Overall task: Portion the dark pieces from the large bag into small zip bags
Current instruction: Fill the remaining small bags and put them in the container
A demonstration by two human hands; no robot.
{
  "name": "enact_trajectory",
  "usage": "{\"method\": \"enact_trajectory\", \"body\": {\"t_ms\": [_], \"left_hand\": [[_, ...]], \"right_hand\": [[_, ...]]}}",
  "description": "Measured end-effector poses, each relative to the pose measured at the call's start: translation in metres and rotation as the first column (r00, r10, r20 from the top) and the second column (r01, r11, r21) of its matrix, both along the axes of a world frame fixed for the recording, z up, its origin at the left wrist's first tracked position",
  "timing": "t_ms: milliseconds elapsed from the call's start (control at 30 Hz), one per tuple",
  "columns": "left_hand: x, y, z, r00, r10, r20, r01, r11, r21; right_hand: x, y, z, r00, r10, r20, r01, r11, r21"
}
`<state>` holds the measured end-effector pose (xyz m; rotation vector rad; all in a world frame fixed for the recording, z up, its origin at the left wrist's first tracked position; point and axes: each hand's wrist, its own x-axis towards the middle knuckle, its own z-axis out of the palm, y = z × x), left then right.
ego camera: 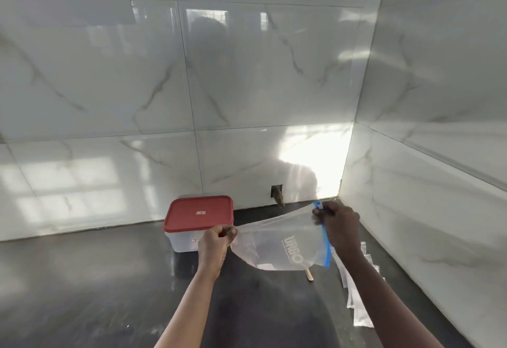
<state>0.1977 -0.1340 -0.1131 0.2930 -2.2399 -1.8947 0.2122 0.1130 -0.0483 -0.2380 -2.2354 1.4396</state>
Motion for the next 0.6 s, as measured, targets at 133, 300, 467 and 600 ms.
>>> {"method": "enact_trajectory", "body": {"t_ms": [133, 300, 467, 600], "left_hand": [[-0.002, -0.004, 0.022, 0.996, 0.068, -0.049, -0.079, 0.963, -0.258], [-0.004, -0.009, 0.029, 0.994, 0.11, -0.013, -0.11, 0.974, -0.2], [0.0, -0.003, 0.025, 0.989, 0.147, 0.013, -0.145, 0.987, -0.071], [-0.002, -0.011, 0.017, 0.978, 0.189, 0.09, -0.205, 0.956, 0.21]], "right_hand": [[-0.008, 0.002, -0.004, 0.997, 0.036, 0.063, -0.03, 0.994, -0.107], [-0.016, -0.001, -0.004, 0.987, 0.105, 0.123, -0.096, 0.993, -0.074], [-0.021, -0.002, -0.006, 0.987, 0.125, 0.103, -0.095, 0.962, -0.257], [-0.009, 0.004, -0.012, 0.903, 0.381, 0.199, -0.251, 0.843, -0.475]]}}
